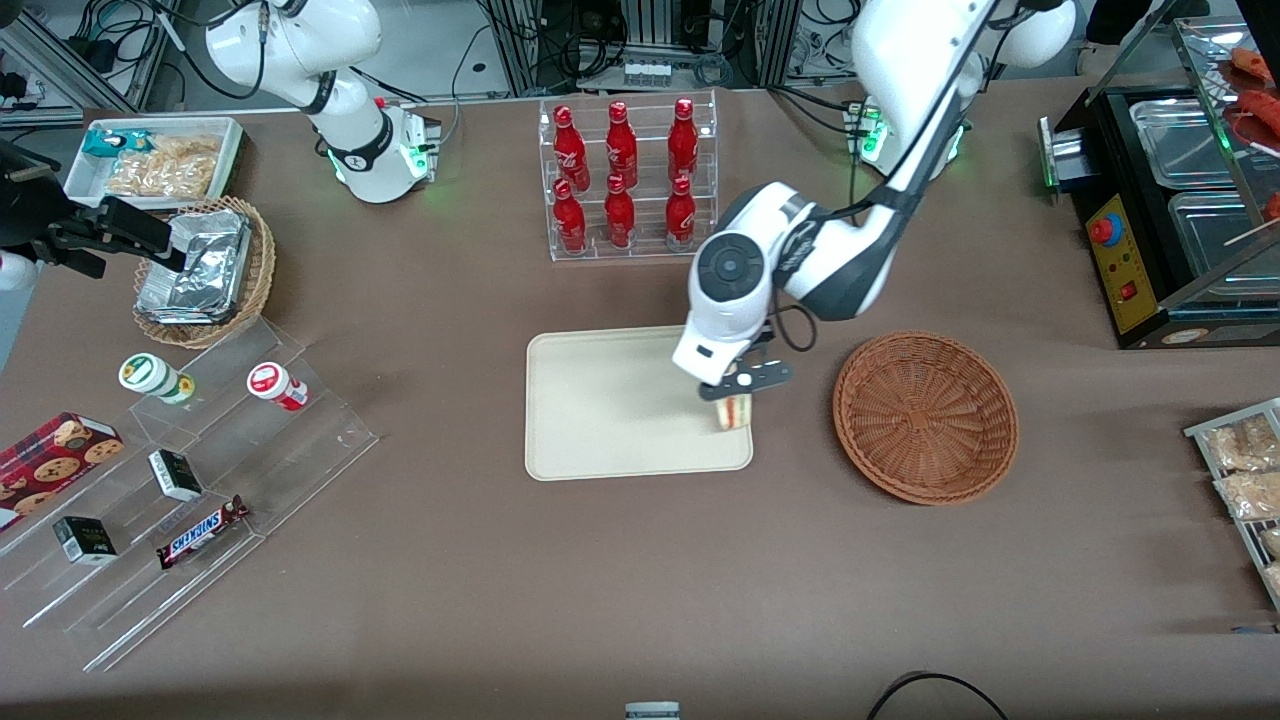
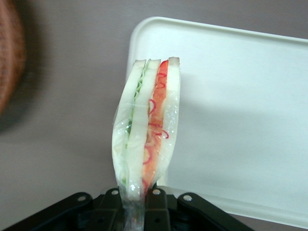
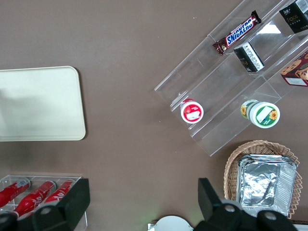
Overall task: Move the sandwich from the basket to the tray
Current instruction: 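Lift the sandwich and carry it toward the cream tray, then lower the sandwich onto the tray's center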
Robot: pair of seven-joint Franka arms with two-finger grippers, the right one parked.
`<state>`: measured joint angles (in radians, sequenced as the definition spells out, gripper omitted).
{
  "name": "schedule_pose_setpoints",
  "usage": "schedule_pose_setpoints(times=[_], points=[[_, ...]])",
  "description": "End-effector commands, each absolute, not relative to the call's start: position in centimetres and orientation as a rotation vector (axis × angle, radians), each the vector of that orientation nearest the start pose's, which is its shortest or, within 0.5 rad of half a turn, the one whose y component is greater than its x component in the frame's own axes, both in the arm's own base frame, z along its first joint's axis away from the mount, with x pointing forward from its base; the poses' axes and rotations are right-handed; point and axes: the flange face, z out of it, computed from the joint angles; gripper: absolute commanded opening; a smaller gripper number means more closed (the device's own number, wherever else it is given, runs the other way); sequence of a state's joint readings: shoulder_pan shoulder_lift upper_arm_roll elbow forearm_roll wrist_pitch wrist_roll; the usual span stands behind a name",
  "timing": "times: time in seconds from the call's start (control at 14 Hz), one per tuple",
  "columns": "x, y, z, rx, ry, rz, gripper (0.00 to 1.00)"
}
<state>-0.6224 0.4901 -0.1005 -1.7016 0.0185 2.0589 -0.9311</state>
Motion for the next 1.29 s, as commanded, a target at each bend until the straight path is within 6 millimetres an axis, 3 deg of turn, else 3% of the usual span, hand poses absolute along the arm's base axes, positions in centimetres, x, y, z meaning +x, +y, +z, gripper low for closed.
schedule_pose_setpoints(times=[0.0,0.5,1.07,1.14,1.21], points=[[50.7,-46.2,29.2,-3.07,-0.36,0.148,0.09],[48.4,-52.7,26.6,-3.142,-0.298,0.215,0.09],[48.7,-53.2,25.6,-3.157,-0.31,0.127,0.11],[48.7,-53.2,25.5,-3.152,-0.313,0.116,0.16],[48.7,-53.2,25.4,-3.154,-0.308,0.115,0.45]])
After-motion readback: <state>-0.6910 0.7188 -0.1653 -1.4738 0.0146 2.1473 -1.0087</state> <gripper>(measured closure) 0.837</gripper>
